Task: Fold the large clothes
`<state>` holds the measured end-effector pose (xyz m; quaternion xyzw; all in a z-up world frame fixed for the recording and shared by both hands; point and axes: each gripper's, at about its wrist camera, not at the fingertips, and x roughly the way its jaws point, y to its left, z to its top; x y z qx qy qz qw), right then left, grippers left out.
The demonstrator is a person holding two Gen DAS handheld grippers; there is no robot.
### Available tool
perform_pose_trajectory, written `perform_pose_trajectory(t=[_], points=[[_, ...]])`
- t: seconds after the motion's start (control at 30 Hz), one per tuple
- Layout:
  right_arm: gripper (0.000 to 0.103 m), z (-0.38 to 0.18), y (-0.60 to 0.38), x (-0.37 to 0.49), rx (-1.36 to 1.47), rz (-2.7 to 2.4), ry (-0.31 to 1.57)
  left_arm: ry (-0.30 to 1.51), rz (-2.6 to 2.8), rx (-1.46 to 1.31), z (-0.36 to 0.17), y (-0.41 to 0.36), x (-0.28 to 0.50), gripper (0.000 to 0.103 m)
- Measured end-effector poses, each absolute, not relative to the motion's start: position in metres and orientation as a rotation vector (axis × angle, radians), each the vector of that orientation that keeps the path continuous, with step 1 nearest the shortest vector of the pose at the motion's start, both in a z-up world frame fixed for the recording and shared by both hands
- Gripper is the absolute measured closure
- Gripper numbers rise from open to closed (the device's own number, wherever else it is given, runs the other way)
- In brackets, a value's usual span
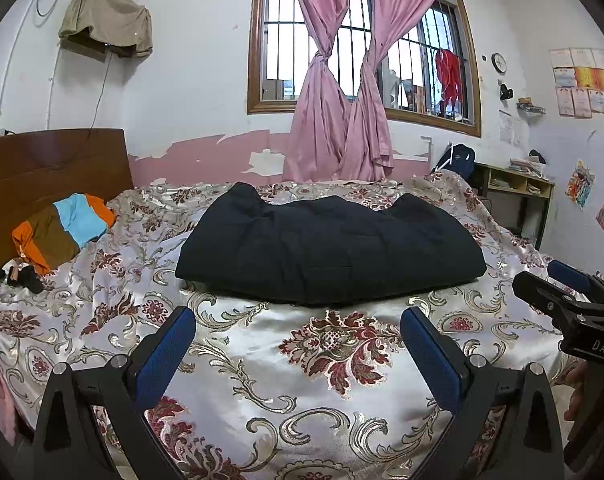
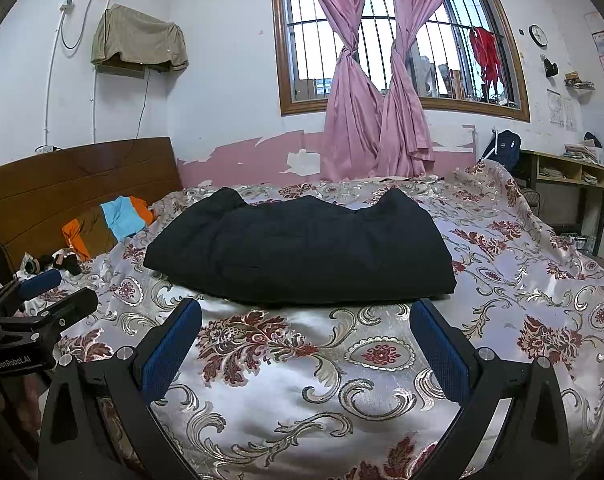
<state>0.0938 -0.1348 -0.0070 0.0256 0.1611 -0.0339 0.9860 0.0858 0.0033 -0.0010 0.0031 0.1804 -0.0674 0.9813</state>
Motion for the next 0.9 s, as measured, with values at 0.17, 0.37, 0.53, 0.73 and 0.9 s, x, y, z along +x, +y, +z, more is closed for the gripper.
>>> perform_pose_trajectory(t=[0.17, 0.37, 0.53, 0.73, 0.9], points=[[0.001, -0.007, -0.135, 0.094, 0.052, -0.067, 0.324, 0.364, -0.138, 0.008, -0.001, 0.004, 0.087, 0.000], [0.001, -0.007, -0.134, 0.094, 0.052, -0.068, 0.325, 0.367, -0.150, 0.003, -0.001, 0.004, 0.087, 0.000], [0.001, -0.011, -0.134, 0.094, 0.057, -0.066, 0.335, 0.374, -0.111, 0.001, -0.004, 0.000, 0.085, 0.000], [0.001, -0.012, -0.134, 0.094, 0.058, -0.067, 0.337, 0.414, -0.066, -0.047, -0.009, 0.010, 0.092, 0.000], [0.001, -0.013, -0.132, 0.094, 0.061, -0.067, 0.340, 0.417, -0.055, -0.053, -0.011, 0.014, 0.094, 0.000]])
